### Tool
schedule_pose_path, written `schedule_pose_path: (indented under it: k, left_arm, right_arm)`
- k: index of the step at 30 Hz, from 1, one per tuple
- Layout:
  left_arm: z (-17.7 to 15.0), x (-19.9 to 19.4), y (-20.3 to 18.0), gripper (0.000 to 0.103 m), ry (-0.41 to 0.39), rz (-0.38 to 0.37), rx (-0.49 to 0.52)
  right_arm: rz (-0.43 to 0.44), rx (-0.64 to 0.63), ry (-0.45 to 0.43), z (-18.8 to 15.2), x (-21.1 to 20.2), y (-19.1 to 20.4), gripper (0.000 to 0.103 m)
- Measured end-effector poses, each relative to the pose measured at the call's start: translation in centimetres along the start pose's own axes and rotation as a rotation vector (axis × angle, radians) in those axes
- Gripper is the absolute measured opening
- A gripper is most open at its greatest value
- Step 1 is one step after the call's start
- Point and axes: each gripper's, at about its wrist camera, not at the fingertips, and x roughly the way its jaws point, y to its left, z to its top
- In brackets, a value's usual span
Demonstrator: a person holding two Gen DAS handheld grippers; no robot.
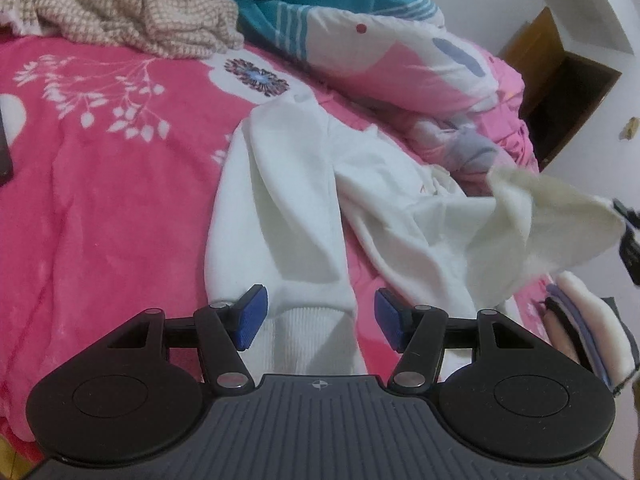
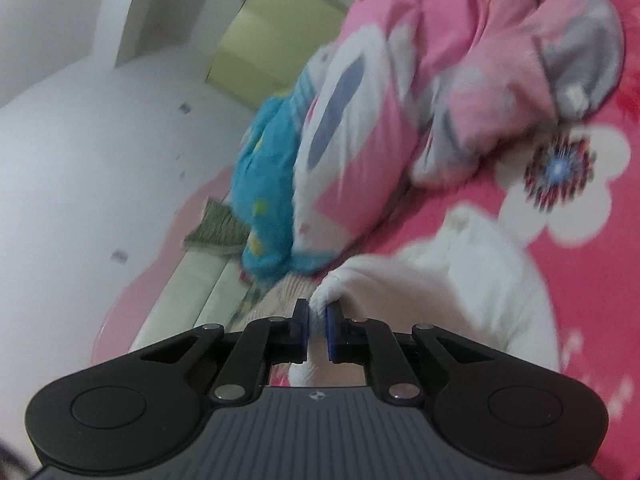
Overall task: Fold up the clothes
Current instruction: 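Grasp the sweatshirt cuff with the right tool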
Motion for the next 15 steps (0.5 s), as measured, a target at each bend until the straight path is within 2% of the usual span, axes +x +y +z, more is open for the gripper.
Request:
schedule_pose_path:
  k: [2, 8, 9, 12, 15]
  left_arm:
    - [-0.1, 0.0, -0.5, 0.059, -0.001, 0.005, 0.023]
    - [-0.2, -0.1, -1.9, 0.06, -0.003, 0.021, 0.092]
    - [-0.4, 0.2, -2.2, 0.061, 0.002, 0.042, 0.113]
    - [-1.4, 2.1, -3.1, 0.06, 0.045, 0.177, 0.198]
    - [-2.2, 2.5, -3.8, 0.056, 0.024, 0.239, 0.244]
  right_arm:
    - [0.017, -0.005, 0.031, -2.4, -0.4, 0.3, 0.009]
    - [0.042, -0.045, 0.01, -6.9, -3.4, 1.0, 0.01]
    - [0.046, -0.036, 0.008, -7.5, -3.8, 0.7, 0.01]
    - [0.061, 0.011, 0.007, -9.7, -4.9, -0.6, 0.009]
    - [0.06, 0.094, 0.026, -11.7, -5.5, -2.8, 0.009]
